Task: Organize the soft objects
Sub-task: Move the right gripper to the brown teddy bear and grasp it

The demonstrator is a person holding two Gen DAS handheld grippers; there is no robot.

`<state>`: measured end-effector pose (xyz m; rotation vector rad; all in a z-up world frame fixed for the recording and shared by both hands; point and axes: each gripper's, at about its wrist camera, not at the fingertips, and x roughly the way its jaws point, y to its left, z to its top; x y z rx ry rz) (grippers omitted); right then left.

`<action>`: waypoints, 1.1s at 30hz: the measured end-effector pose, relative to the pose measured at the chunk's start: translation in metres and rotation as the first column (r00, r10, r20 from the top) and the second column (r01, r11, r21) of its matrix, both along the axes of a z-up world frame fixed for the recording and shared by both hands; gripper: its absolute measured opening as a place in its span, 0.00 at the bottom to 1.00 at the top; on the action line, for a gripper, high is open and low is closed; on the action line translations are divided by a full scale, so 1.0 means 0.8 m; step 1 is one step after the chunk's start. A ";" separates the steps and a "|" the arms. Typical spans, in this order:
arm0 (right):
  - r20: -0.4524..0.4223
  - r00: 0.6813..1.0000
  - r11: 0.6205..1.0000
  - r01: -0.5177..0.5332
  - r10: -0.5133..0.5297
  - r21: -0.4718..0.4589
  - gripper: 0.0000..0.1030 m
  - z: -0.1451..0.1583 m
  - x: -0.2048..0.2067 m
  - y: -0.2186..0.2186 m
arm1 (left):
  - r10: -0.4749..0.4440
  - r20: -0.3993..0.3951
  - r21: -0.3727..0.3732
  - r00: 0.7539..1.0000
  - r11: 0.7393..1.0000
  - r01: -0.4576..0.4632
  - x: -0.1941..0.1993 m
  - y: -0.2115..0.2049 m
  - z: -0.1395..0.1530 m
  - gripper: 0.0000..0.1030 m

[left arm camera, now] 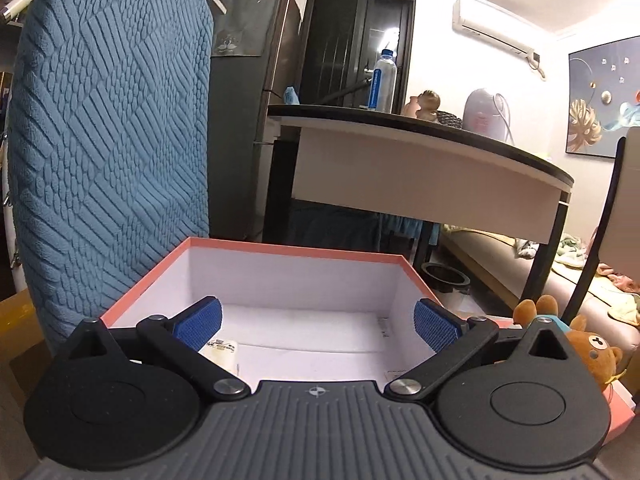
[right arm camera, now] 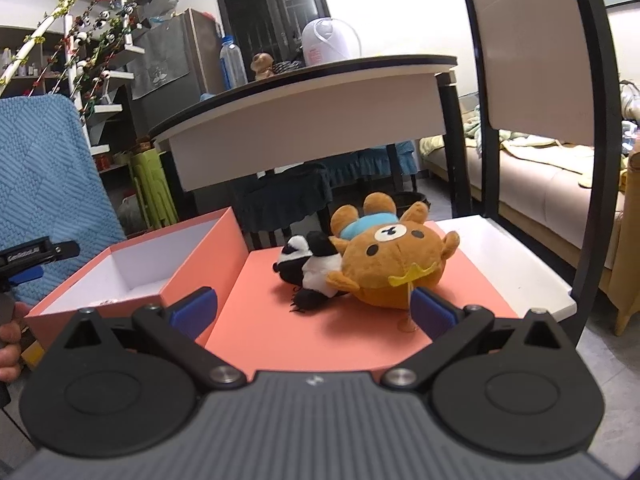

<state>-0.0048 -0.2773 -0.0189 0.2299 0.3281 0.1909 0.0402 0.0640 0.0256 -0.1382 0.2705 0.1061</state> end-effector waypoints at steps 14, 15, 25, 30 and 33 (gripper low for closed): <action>0.038 0.998 0.996 -0.050 0.053 -0.073 1.00 0.028 0.057 -0.007 | -0.050 -0.005 0.038 0.999 0.998 0.050 0.011 -0.015 -0.011 1.00; 0.037 0.997 0.995 -0.059 0.062 -0.078 1.00 0.032 0.072 -0.009 | -0.051 -0.003 0.046 0.999 0.998 0.051 0.012 -0.018 -0.012 1.00; -0.102 0.994 0.993 0.032 -0.043 -0.113 1.00 -0.008 0.230 -0.043 | -0.076 -0.010 0.078 0.997 0.994 0.076 0.015 -0.033 -0.016 1.00; -0.163 0.987 0.995 -0.002 -0.014 -0.098 1.00 -0.041 0.244 -0.055 | -0.095 -0.026 0.101 0.995 0.990 0.098 0.023 -0.036 -0.023 1.00; -0.162 0.987 0.993 -0.032 0.013 -0.111 1.00 -0.049 0.244 -0.056 | -0.106 -0.030 0.126 0.994 0.986 0.109 0.028 -0.038 -0.028 1.00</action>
